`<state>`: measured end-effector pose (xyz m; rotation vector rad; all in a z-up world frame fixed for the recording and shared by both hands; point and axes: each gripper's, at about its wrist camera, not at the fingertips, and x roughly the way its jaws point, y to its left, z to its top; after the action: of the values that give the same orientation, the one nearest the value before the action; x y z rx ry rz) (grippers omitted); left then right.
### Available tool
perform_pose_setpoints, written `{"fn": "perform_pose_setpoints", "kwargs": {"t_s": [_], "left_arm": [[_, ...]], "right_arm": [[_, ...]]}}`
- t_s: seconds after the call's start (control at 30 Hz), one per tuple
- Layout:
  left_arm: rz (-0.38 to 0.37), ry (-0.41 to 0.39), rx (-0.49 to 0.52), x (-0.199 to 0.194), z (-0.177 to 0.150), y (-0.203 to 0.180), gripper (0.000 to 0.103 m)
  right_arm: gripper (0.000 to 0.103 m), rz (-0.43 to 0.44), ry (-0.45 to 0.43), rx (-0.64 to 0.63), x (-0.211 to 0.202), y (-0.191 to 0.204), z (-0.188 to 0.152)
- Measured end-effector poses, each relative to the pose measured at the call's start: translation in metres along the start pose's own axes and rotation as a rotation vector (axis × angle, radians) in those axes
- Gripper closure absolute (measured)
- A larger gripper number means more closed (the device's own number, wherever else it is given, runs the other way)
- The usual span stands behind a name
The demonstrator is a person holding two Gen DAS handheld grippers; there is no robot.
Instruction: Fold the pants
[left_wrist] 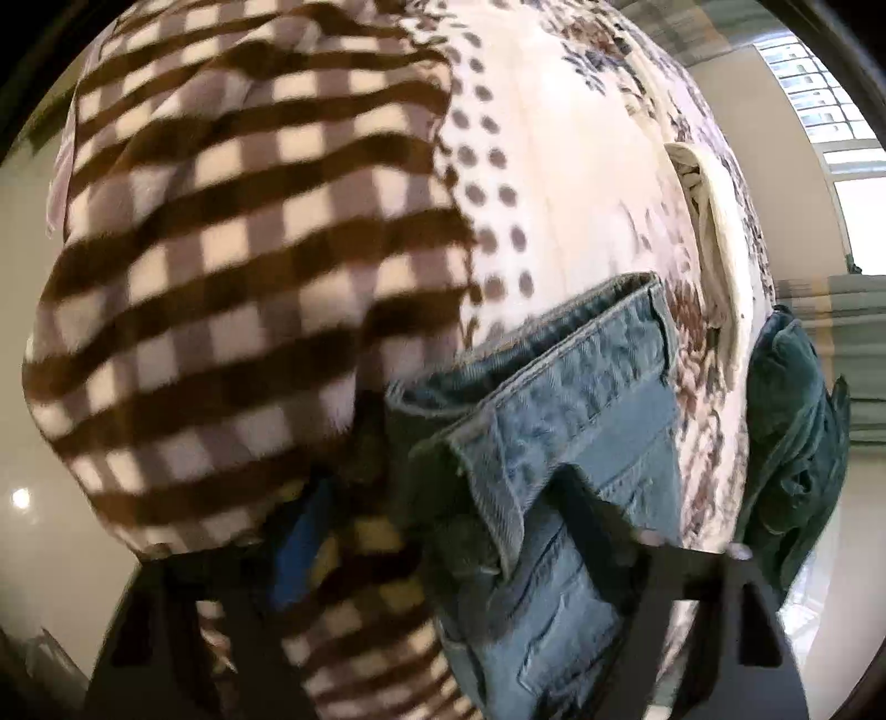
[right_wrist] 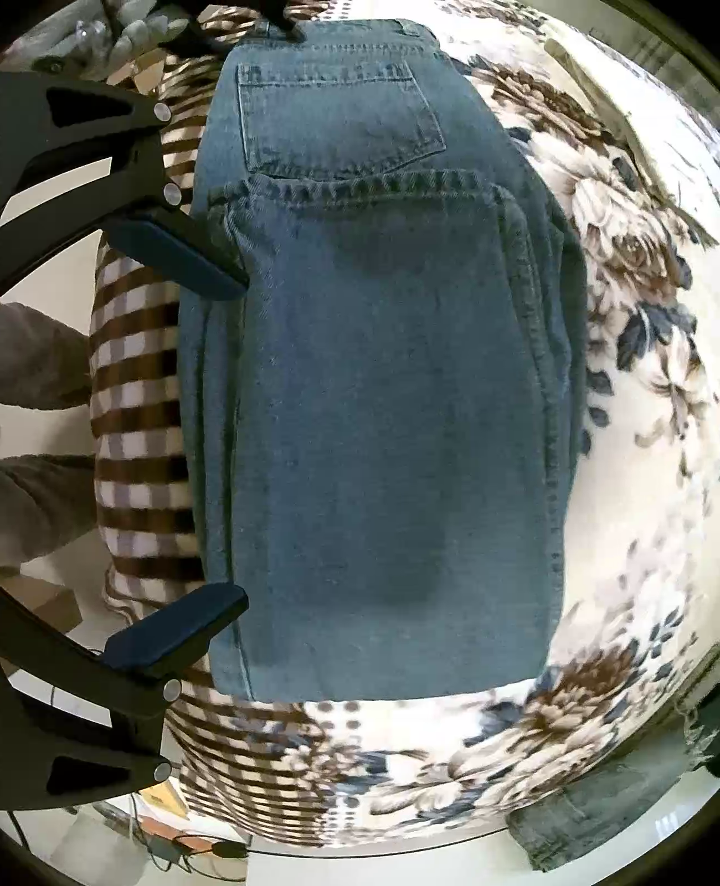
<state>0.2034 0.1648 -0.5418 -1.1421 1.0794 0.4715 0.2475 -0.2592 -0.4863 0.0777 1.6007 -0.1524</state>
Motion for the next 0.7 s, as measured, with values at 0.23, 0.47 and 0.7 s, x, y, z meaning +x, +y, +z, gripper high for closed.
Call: {"fn": "perform_pose_setpoints", "kwargs": {"t_s": [0.23,0.47,0.7], "left_arm": [[-0.019,-0.047,0.029,-0.007,-0.002,-0.005,0.061],[-0.113,-0.021,-0.029,0.017,0.009,0.012,0.049],[-0.066,-0.192,0.188,-0.044,-0.021,-0.03,0.08]], "right_arm": [[0.0,-0.009,-0.001,0.01,0.002,-0.002,0.0],[0.0,-0.005,0.011,0.012,0.007,-0.001,0.001],[0.0,0.011,-0.008,0.032,0.008,-0.019,0.003]]}}
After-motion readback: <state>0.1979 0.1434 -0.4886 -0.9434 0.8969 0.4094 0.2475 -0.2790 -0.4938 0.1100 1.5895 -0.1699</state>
